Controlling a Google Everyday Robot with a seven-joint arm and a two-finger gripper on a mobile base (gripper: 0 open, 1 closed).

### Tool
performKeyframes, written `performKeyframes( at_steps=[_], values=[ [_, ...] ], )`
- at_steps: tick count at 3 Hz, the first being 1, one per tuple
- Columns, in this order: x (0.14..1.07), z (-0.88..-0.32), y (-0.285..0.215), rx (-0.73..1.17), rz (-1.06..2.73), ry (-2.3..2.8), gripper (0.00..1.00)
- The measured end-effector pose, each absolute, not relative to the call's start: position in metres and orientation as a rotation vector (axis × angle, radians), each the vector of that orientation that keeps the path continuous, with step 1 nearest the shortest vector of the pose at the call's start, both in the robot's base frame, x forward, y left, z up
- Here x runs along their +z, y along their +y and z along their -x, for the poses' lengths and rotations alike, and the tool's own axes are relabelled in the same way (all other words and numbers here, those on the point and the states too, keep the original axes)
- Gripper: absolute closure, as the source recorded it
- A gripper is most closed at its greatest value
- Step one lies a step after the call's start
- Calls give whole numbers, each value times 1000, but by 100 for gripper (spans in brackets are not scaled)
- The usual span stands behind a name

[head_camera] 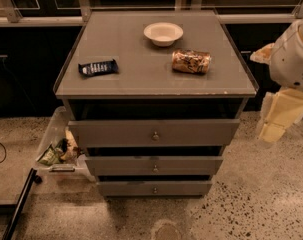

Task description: Open top drawer

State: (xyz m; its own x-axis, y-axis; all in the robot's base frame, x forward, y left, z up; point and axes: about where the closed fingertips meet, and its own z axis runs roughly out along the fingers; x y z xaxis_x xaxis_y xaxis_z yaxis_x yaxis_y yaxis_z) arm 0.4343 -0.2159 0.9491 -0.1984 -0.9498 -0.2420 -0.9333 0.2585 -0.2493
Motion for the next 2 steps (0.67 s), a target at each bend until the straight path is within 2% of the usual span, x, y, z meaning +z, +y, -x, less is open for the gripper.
performKeyframes(
  at_steps=[2],
  values=[
    [853,-450,-224,-25,1789,2121,0]
  ],
)
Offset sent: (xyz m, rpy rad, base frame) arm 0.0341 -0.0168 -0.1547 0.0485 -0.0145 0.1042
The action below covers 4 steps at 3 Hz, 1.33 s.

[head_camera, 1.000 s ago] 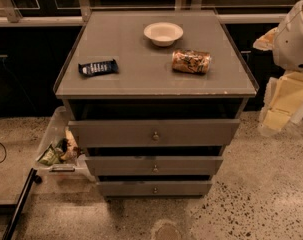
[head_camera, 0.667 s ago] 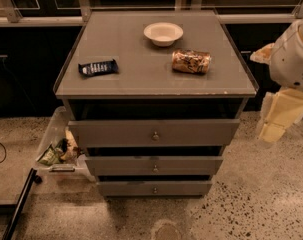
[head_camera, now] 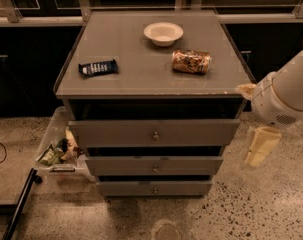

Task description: Open top drawer

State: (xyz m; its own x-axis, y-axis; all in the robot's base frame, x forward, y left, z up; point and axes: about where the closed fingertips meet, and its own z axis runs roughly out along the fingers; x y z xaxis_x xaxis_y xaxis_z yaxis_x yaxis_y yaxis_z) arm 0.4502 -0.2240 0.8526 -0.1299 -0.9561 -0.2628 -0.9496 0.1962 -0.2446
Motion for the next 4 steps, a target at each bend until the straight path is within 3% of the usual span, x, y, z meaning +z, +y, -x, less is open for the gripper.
performKeyframes(
  at_steps=[2,4],
  values=[
    [758,-492,-252,30,1769,2050,0],
    [744,-499,-247,38,1806,2019,0]
  ],
)
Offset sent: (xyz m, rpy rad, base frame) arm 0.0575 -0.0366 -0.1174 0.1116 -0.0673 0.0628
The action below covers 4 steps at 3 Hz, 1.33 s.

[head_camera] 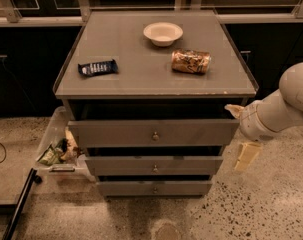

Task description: Open top drawer

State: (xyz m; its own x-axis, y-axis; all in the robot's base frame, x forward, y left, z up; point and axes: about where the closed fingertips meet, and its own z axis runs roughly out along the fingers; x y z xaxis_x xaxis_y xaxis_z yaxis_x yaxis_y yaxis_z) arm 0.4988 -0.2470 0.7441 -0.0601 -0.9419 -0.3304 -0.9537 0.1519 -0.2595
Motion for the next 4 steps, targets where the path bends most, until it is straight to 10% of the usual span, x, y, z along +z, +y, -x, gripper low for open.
performKeyframes(
  at_steps=[4],
  values=[
    [674,-553,-209,165,1896,1762,0]
  ],
)
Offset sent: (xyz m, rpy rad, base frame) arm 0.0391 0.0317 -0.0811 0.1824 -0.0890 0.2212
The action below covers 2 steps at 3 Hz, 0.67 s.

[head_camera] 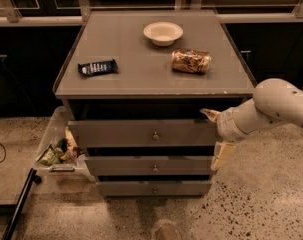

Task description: Open top drawer

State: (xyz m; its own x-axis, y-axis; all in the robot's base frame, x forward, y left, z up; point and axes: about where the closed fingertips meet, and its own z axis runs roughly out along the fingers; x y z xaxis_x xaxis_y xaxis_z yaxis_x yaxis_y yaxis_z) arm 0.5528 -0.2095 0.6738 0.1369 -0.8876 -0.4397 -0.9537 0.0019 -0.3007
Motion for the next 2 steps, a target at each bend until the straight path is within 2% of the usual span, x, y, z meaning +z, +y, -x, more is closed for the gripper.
performKeyframes(
  at_steps=[2],
  values=[
    [657,-574,-199,158,1922,1741,0]
  ],
)
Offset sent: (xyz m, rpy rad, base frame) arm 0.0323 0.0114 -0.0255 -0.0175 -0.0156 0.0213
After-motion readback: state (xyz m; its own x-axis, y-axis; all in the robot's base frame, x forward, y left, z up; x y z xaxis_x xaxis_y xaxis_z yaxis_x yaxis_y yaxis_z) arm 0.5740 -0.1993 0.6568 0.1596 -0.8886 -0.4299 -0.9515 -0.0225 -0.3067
